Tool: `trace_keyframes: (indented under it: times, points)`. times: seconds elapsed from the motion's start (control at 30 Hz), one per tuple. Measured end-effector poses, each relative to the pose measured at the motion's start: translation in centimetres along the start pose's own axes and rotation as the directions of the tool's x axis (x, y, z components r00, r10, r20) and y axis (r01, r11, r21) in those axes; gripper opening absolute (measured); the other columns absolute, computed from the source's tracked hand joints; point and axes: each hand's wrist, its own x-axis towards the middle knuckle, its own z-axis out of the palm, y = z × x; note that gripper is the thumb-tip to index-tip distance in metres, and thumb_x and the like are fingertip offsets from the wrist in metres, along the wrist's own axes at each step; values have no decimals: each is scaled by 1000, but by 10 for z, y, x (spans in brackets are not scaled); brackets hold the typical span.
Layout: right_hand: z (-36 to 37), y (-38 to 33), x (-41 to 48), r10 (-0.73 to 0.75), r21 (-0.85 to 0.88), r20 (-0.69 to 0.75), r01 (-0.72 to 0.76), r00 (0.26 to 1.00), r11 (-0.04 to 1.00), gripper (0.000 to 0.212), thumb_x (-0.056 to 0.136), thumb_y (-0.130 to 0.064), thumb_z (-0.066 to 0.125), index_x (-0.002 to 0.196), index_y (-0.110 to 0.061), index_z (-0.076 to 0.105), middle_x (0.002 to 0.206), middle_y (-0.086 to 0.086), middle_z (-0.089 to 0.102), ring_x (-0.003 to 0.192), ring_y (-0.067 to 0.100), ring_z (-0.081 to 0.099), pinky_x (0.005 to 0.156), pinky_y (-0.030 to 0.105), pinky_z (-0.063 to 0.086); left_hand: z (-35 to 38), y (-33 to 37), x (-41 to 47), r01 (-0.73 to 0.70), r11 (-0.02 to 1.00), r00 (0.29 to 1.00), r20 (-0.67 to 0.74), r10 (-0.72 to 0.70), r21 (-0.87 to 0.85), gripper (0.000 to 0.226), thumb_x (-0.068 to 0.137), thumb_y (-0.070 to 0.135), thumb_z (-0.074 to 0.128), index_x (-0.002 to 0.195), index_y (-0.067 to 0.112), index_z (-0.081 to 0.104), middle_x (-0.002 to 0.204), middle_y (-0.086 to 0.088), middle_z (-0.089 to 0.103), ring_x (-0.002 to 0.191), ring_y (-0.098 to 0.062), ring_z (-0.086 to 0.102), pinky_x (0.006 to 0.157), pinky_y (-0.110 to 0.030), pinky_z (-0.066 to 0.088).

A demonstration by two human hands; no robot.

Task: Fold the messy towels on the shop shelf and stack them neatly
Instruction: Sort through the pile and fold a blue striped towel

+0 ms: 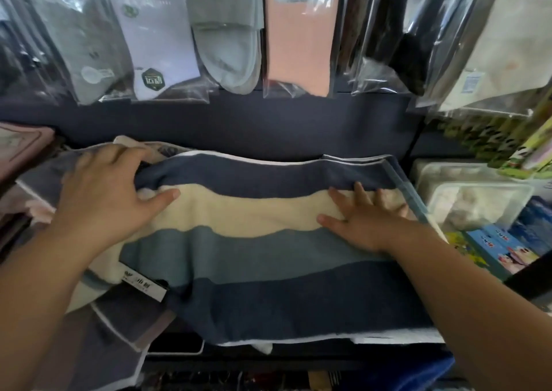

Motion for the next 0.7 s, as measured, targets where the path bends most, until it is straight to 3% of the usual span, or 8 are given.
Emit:
trace_keyframes:
  times: [0.17,0.3,0.37,0.43,0.5,0.53,0.6,0.7]
  points:
    - [14,8,1,28,-62,-45,-31,999,998,80,81,-89,15,148,-60,-17,166,-6,-24,152,34,-21,114,73,-8,19,-50,-64,147,981,985,104,-134,-124,102,57,83,54,139,22,47,132,-15,56,120,-39,50,98,-52,44]
    - [1,1,-5,63,-124,11,-61,998,990,81,83,-87,17,150,-56,-17,167,-4,-21,153,35,-16,116,71,-4,20,-75,-87,49,927,985,174,17,-371,71,61,65,61,125,34,52,119,2,55,109,-13,48,84,-36,43]
    - [-9,-18,-9,54,-140,-14,-55,998,989,82,86,-83,20,155,-49,-10,169,-1,-13,154,36,-11,118,67,-1,22,-84,-88,-2,917,997,71,33,-398,52,68,52,57,108,20,65,102,4,58,95,-12,54,74,-28,39]
    - [-16,-51,-17,-81,-136,-127,63,989,989,85,84,-81,22,158,-43,3,170,0,2,155,34,0,121,61,8,19,-84,-86,-10,914,998,-54,-13,-406,31,75,37,60,90,11,69,83,3,60,77,-8,52,63,-26,35]
    - [-17,-95,-32,-312,-34,-251,314,916,949,85,81,-78,27,157,-41,20,165,-3,22,151,28,20,121,50,23,13,-78,-82,33,883,996,-60,-69,-469,5,84,16,70,84,11,68,74,1,61,69,-11,50,60,-30,35]
    - [-16,-118,-40,-425,36,-310,457,850,888,80,84,-76,32,155,-40,27,161,-7,30,147,23,28,119,45,29,7,-75,-79,49,855,996,-37,-80,-516,6,86,12,70,82,14,66,72,1,60,70,-13,52,62,-29,37]
    - [-9,-159,-51,-598,113,-406,687,691,718,70,90,-70,39,153,-39,35,158,-11,33,141,14,37,114,41,38,-8,-69,-68,49,798,998,1,-61,-600,8,87,22,64,80,20,62,77,3,60,74,-11,56,62,-23,39]
    - [-4,-211,-51,-698,161,-480,835,532,526,61,98,-41,55,155,-37,31,164,-6,22,139,13,43,107,39,46,-32,-61,-49,43,757,991,121,48,-652,14,90,32,63,84,19,64,77,0,64,71,-12,59,64,-29,42]
